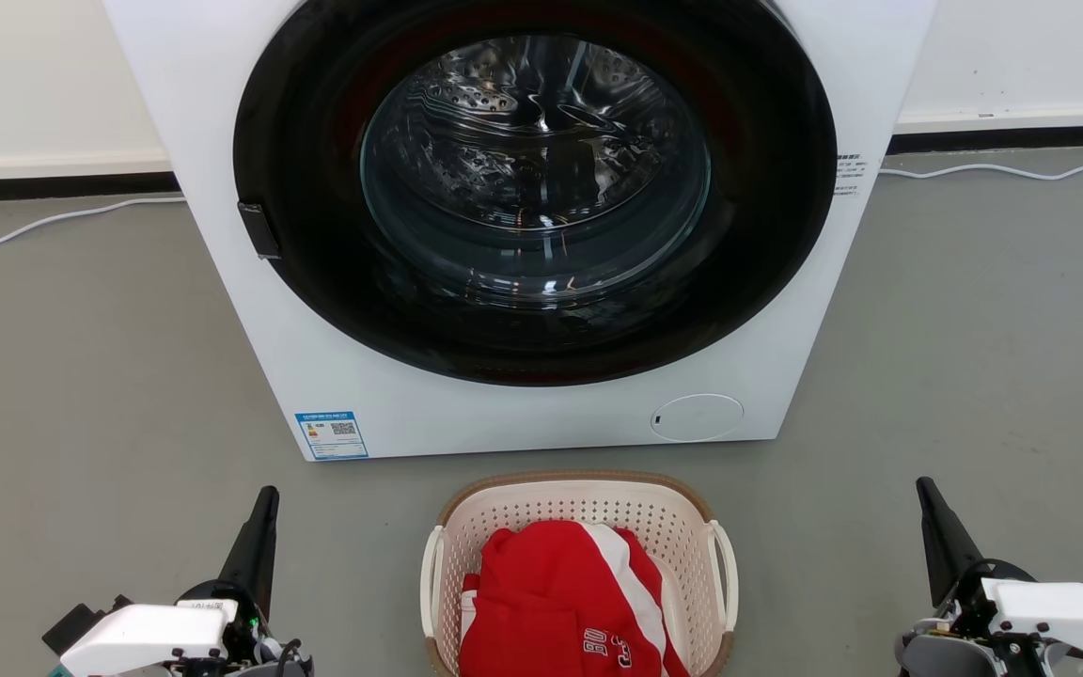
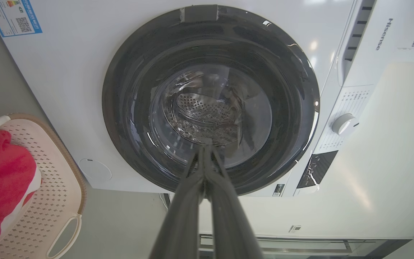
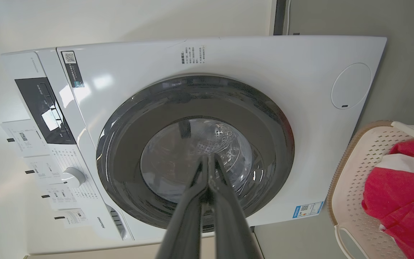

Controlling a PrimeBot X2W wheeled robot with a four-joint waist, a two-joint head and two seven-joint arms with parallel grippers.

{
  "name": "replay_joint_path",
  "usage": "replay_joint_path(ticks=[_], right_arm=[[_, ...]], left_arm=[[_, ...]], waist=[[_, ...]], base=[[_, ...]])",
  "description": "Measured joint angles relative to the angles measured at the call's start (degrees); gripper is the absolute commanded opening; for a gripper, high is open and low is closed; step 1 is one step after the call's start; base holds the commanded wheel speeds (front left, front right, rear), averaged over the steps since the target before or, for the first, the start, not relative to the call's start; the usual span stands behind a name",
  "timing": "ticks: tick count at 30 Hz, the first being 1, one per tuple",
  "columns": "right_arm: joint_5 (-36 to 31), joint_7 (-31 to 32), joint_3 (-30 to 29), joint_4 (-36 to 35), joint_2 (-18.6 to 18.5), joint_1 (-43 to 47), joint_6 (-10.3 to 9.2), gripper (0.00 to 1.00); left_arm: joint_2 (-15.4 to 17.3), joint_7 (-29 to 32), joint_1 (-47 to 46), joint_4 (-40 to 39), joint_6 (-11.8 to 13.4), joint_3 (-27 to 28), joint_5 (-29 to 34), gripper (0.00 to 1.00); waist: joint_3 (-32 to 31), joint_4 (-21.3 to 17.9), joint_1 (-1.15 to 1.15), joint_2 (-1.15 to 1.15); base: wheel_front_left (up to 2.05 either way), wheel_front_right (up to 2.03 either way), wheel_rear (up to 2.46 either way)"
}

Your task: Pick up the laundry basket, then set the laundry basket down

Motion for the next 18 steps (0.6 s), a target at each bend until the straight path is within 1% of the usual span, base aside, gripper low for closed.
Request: replay_joint_path(ticks=[5, 6, 11, 16, 18], right_arm=[[0.0, 0.0, 0.0, 0.0, 0.0, 0.0, 0.00, 0.00], [0.0, 0.0, 0.0, 0.1, 0.0, 0.1, -0.01, 1.00], [0.0, -0.1, 0.3, 3.0, 0.6, 2.7, -0.09, 1.00], [0.0, -0.3, 0.5, 2.3, 0.6, 2.7, -0.09, 1.00], [-0.1, -0.4, 0.7, 1.8, 0.6, 2.7, -0.09, 1.00]], left_arm=[[0.0, 0.0, 0.0, 0.0, 0.0, 0.0, 0.0, 0.00], [0.0, 0.0, 0.1, 0.1, 0.0, 0.0, 0.0, 1.00], [-0.5, -0.2, 2.9, 3.2, 0.1, -0.2, 0.0, 1.00], [-0.5, -0.9, 2.8, 2.9, 0.1, -0.7, 0.1, 1.00], [-0.5, -1.4, 2.8, 2.6, 0.1, -1.1, 0.2, 1.00]], waist=[[0.0, 0.0, 0.00, 0.00], [0.0, 0.0, 0.00, 0.00], [0.1, 0.0, 0.00, 0.00], [-0.2, -0.1, 0.04, 0.00], [-0.2, -0.1, 0.03, 0.00]], base=[[0.00, 0.00, 0.00], [0.00, 0.00, 0.00], [0.00, 0.00, 0.00], [0.00, 0.00, 0.00], [0.00, 0.00, 0.00]])
